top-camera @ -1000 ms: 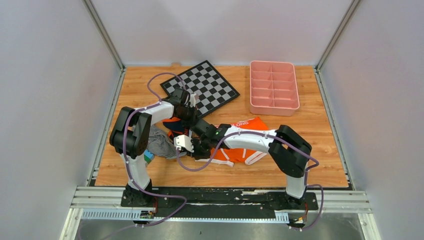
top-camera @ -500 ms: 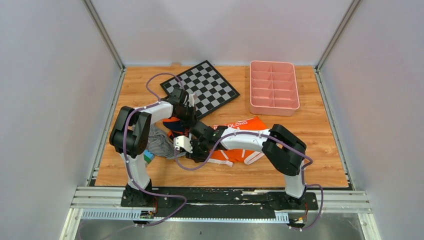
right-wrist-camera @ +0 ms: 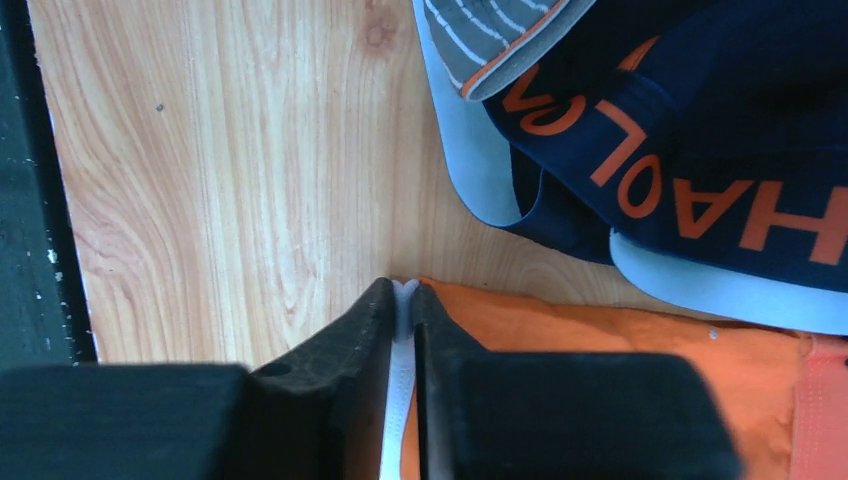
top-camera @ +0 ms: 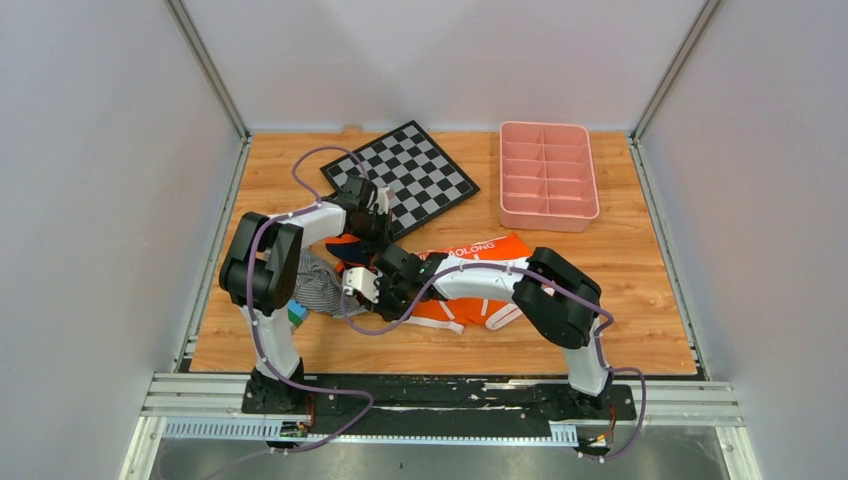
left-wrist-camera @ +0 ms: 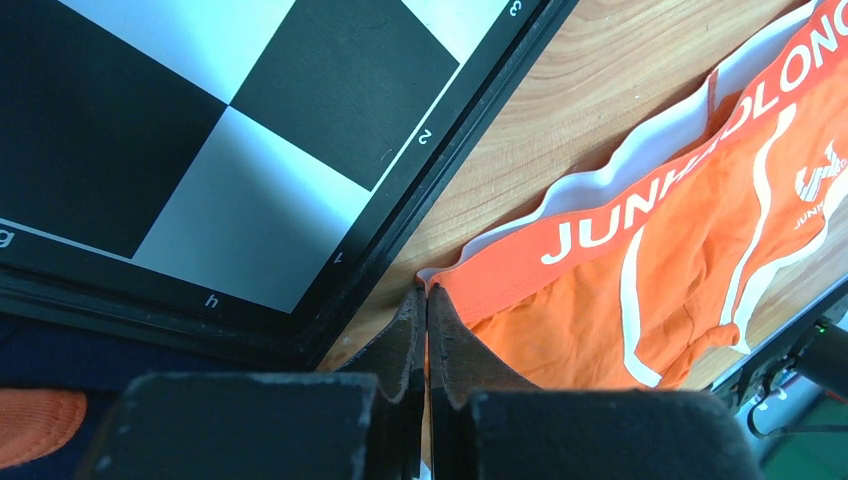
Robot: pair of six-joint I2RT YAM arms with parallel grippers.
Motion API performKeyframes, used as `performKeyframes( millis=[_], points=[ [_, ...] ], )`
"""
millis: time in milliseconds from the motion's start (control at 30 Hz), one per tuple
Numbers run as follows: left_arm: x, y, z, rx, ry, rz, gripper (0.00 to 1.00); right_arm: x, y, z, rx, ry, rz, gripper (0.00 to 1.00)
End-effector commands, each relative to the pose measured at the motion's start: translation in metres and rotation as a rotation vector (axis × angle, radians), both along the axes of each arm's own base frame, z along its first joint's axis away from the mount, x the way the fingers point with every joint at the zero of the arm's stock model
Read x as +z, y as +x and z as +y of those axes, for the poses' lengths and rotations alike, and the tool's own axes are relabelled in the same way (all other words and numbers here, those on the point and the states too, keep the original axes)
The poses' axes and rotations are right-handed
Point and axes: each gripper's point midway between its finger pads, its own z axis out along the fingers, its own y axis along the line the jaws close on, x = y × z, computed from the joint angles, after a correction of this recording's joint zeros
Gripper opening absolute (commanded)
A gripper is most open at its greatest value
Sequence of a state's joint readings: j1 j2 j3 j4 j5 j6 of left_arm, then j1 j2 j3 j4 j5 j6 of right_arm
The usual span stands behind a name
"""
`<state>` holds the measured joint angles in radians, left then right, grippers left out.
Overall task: Roll the underwear
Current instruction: Fold the underwear at the center of the board.
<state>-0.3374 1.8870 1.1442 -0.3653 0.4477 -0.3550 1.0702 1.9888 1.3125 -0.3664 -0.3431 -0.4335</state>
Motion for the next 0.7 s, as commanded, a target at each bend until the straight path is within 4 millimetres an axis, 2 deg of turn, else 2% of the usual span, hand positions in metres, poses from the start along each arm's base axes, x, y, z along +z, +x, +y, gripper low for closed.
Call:
performKeyframes(
  millis=[0, 67, 200, 367, 500, 667],
  points=[
    [0.005, 0.007, 0.000, -0.002, -0.009, -0.013, 0.00, -0.011, -0.001, 0.006, -0.037, -0.030, -0.002, 0.08],
    [0.008, 0.008, 0.003, -0.006, -0.008, -0.019, 0.00, -0.004, -0.001, 0.008, -0.046, -0.012, -0.006, 0.00],
    [0.032, 0.019, 0.007, -0.020, -0.015, -0.074, 0.00, 0.031, 0.003, 0.022, -0.063, 0.088, -0.022, 0.00],
    [0.060, 0.022, 0.008, -0.020, -0.024, -0.141, 0.00, 0.079, 0.003, 0.042, -0.078, 0.204, -0.001, 0.00],
    [0.079, 0.026, 0.011, -0.019, -0.014, -0.184, 0.00, 0.100, 0.001, 0.049, -0.090, 0.242, 0.021, 0.00],
    [0.095, 0.033, 0.008, -0.023, -0.016, -0.179, 0.00, 0.118, 0.004, 0.043, -0.123, 0.260, 0.020, 0.00]
  ],
)
